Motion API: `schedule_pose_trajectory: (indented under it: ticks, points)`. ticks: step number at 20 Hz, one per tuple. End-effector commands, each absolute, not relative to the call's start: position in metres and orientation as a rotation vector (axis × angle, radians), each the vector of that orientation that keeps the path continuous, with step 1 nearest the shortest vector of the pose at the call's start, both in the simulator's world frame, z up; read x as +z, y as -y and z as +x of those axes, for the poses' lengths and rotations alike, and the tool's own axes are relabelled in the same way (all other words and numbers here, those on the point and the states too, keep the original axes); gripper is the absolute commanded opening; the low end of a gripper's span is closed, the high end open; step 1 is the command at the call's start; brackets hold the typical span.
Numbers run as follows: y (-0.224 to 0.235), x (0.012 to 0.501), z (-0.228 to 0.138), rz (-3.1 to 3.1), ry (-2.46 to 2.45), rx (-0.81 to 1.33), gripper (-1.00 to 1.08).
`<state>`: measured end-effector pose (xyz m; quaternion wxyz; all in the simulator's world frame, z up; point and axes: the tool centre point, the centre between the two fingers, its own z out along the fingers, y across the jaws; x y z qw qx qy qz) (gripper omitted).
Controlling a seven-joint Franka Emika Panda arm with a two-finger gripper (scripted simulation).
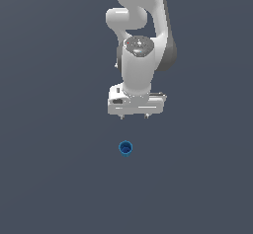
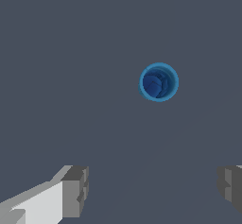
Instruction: Pick up the object and move it to a goal position.
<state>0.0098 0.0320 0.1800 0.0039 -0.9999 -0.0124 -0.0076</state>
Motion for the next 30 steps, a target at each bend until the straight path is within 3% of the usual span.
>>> schedule_pose_trajectory:
  ticks: [1, 12, 30]
  points:
    - [-0.032, 0.180, 0.010, -3.133, 0.039, -0.024, 1.00]
    - [-0.063, 0.189, 0.013, -3.114, 0.094, -0.053, 1.00]
    - [-0.044, 0.163, 0.040, -3.123, 0.090, -0.037, 1.00]
